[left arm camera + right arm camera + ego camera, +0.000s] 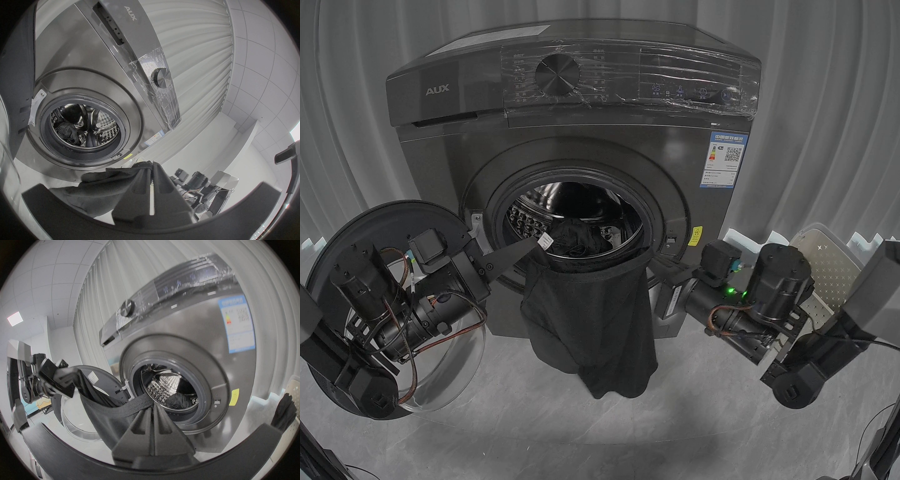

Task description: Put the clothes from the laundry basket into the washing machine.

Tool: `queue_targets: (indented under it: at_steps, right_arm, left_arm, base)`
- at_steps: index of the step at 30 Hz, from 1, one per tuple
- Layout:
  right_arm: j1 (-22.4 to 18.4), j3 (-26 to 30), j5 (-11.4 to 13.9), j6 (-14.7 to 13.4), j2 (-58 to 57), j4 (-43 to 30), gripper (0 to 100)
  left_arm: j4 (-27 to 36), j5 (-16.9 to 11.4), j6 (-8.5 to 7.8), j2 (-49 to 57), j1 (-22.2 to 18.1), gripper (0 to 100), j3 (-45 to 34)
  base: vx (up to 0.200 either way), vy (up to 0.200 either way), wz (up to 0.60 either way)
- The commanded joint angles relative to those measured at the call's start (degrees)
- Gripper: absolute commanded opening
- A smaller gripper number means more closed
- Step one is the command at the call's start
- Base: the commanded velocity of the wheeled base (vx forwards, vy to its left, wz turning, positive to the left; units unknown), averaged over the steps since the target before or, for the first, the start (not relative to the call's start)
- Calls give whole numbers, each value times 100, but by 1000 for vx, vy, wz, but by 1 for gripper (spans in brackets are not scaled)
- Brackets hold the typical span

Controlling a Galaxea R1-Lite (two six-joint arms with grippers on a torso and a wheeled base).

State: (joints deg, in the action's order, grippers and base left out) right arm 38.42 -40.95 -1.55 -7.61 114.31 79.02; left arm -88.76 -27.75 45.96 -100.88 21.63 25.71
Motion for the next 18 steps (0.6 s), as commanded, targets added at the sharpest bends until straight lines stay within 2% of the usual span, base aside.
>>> queue_targets:
  at_steps: [1,3,5,9,16,18]
  right_arm:
    - [-63,377,5,-4,-770,61,0]
    - [-63,483,5,-13,-893,79,0]
    - [-63,667,-3,-30,-1192,17,0]
    - [-54,650,-3,-30,-1306,-1,0]
    - [51,403,-21,-39,-1236,105,0]
    - [95,342,-118,-39,-1236,105,0]
  left_arm:
    - [-10,6,-52,42,-36,0,13]
    - [-1,6,-96,86,-36,0,13]
    - [8,15,-280,147,-36,0,13]
    - [8,41,-509,174,-53,0,39]
    - [8,349,-527,218,-115,0,171]
    - [17,366,-527,297,-159,0,189]
  base:
    - [0,0,0]
    - [0,0,0]
    - [0,0,0]
    - [0,0,0]
    - [0,0,0]
    - [0,0,0]
